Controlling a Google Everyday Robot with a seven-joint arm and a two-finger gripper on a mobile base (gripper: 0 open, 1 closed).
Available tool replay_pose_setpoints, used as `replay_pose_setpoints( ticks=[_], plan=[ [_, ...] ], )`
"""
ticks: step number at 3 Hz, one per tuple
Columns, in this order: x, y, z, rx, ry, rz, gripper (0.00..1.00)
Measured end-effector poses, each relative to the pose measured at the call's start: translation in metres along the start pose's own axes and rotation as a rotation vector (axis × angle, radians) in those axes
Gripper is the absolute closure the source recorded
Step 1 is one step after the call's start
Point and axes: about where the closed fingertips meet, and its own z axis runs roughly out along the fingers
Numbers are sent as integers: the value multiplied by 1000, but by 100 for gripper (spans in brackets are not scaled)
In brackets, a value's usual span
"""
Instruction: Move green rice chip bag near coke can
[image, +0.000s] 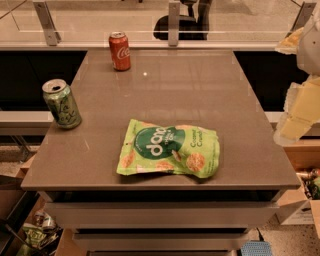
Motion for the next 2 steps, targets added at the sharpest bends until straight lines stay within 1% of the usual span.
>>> replay_pose_setpoints(
  ticks=[1,2],
  plan=[
    [0,0,0,0,0,0,0],
    [-10,3,-2,11,13,-14,0]
  ],
)
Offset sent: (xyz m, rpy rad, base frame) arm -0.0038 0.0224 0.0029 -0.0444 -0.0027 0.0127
